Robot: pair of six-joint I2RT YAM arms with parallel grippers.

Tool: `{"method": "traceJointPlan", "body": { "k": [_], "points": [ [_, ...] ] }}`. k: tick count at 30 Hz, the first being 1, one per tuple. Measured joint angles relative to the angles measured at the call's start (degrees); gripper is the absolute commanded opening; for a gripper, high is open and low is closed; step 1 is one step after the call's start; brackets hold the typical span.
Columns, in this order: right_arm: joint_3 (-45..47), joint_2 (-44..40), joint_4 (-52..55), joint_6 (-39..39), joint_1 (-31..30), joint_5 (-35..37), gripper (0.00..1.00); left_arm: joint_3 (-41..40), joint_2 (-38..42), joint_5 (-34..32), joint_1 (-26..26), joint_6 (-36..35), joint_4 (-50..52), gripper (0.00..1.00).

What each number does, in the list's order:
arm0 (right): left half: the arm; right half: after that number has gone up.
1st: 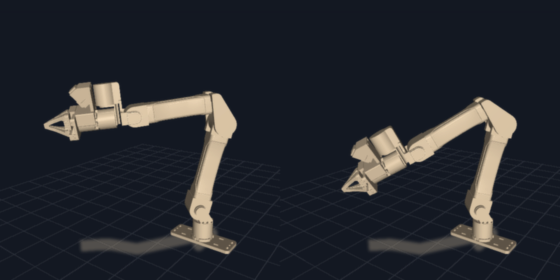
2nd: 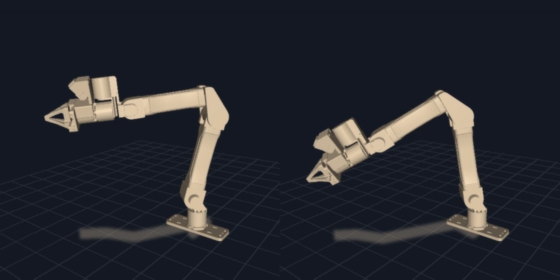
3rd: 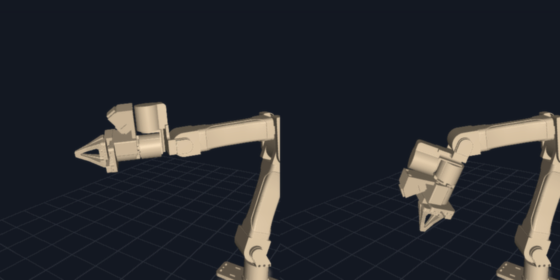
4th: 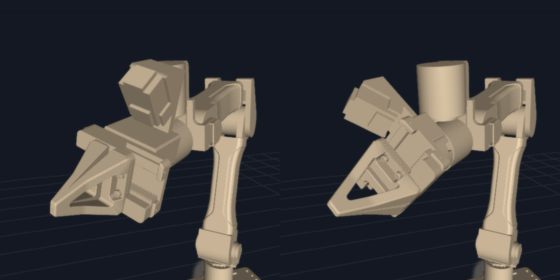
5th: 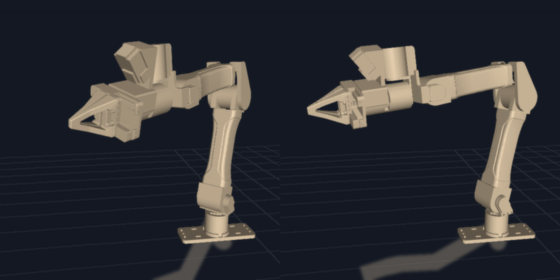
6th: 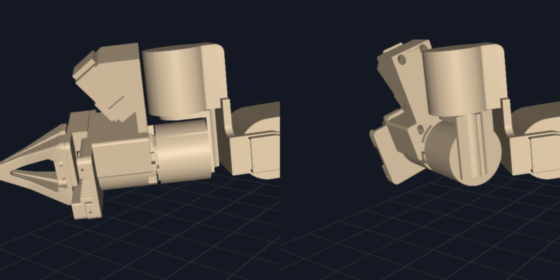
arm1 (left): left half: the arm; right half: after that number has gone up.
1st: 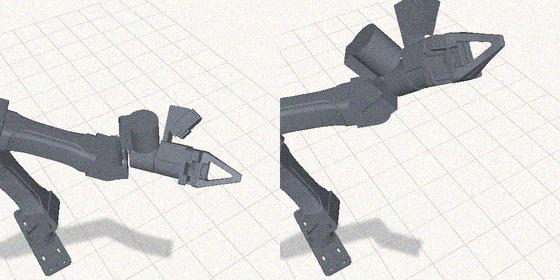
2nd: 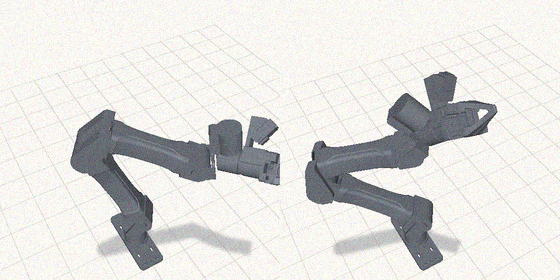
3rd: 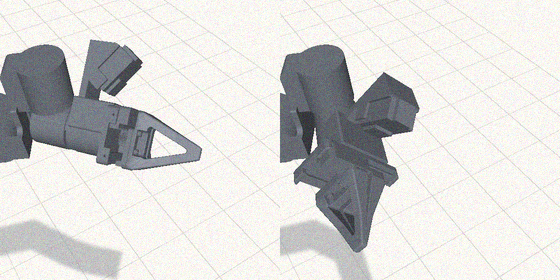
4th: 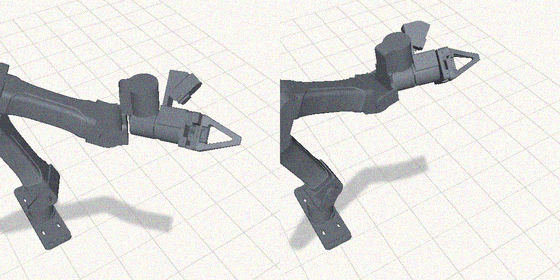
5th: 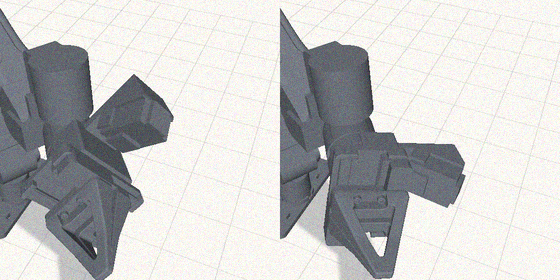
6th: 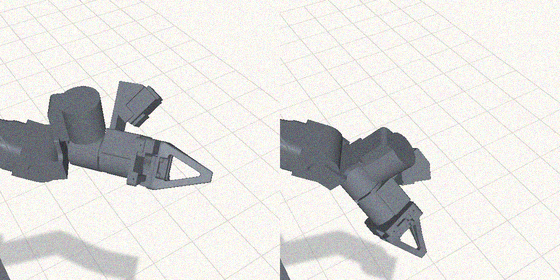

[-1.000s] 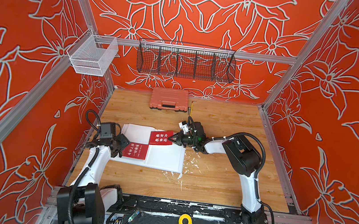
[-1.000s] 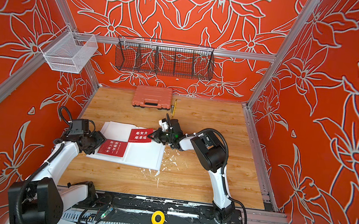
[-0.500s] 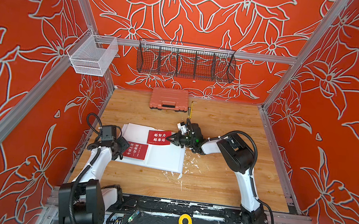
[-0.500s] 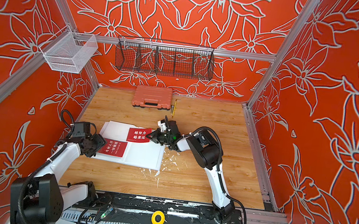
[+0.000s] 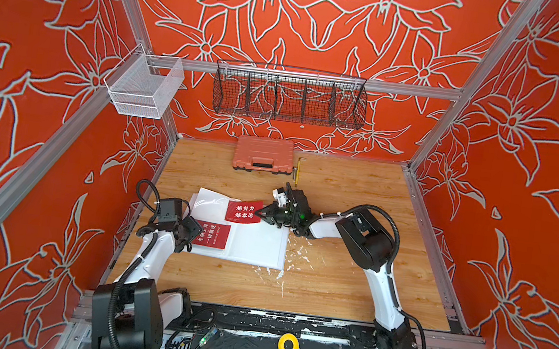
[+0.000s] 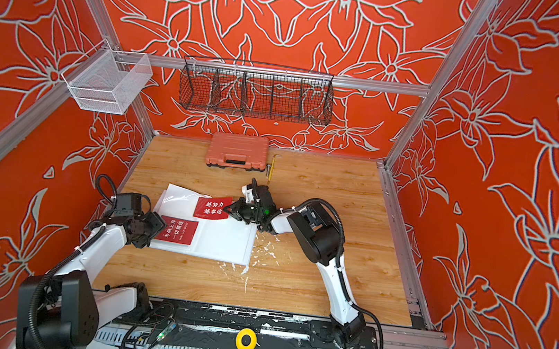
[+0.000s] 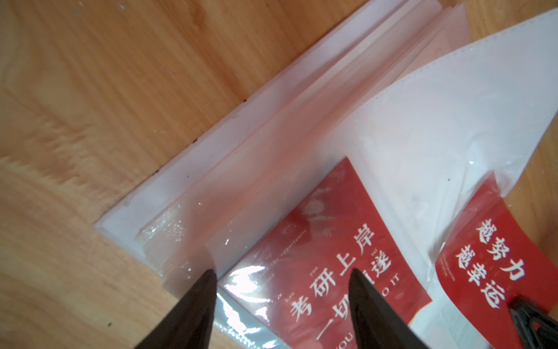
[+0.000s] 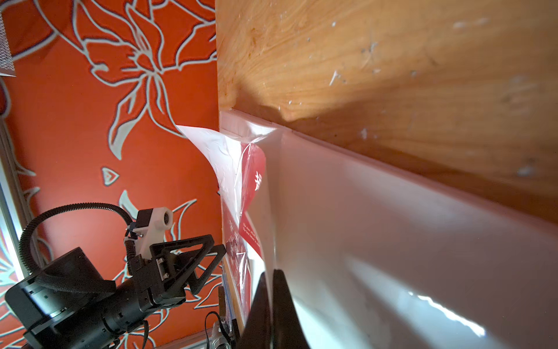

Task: Place the photos into the photo albums
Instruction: Insert the photo into the photo album.

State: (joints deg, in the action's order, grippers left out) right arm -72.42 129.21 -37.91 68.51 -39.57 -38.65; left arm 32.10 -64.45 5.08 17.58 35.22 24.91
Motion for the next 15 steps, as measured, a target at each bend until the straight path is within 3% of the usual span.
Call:
{"method": "traceJointPlan", "body": {
  "k": [7, 15],
  "points": [
    [-1.90, 0.31, 0.63, -0.44, -1.40, 0.33, 0.01, -0.09, 0.00, 0.13, 0.00, 0.00, -0.22, 0.67],
    [2.97, -3.06, 5.11, -5.20, -1.16, 0.26, 0.02, -0.09, -0.09, 0.48, 0.00, 0.00, -0.31, 0.67]
  ]
}}
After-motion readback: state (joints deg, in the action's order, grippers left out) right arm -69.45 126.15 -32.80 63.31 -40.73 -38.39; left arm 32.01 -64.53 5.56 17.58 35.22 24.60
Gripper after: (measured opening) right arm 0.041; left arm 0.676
